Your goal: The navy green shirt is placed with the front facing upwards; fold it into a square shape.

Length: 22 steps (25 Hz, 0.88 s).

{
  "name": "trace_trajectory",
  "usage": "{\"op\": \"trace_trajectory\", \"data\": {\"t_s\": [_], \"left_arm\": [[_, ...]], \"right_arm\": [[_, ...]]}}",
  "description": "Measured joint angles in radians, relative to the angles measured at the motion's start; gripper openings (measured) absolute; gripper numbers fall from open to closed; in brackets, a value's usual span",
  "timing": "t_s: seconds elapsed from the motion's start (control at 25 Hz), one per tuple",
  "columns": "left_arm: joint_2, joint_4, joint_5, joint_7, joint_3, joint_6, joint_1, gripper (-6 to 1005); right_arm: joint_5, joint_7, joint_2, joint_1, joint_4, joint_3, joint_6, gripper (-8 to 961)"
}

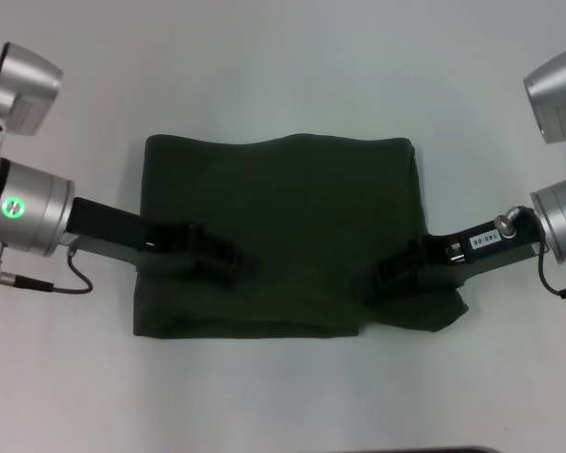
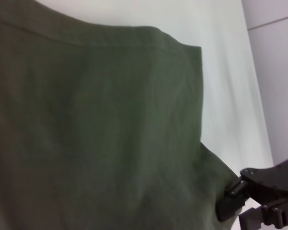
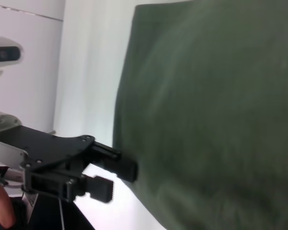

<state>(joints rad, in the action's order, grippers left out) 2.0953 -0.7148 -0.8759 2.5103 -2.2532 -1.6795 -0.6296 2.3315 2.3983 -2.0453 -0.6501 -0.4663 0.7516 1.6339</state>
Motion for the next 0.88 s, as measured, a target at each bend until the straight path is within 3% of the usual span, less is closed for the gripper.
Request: {"op": "trace_trajectory", "data": {"t_s": [0.4,0.56,0.68,0.88], "left_arm": [[-0.047,0.034,0.024,0.012,-0.005,0.035,0.017,479],[-0.061,0.024,0.018,0.009,-0.045,0.008,0.031,479],[-0.046,-0.017,0.013,-0.006,-0.105,-0.063,0.035,480],[0.016,-0.077,0.016,-0.011,-0.095,-0.112,0.022,480]], "right_arm": [[0.040,0.015,0.022,0.021,0.001,-0.002,-0.023,437],[0.039,0.025,0.032,0.034,-0.008,-0.021,-0.010,441],[-0.018,0.012,0.033,0.041,-0.035,-0.039,0.063,444],[-0.049,0.005,0.007,0.024,-0.051,-0.026,0.099,450]]}}
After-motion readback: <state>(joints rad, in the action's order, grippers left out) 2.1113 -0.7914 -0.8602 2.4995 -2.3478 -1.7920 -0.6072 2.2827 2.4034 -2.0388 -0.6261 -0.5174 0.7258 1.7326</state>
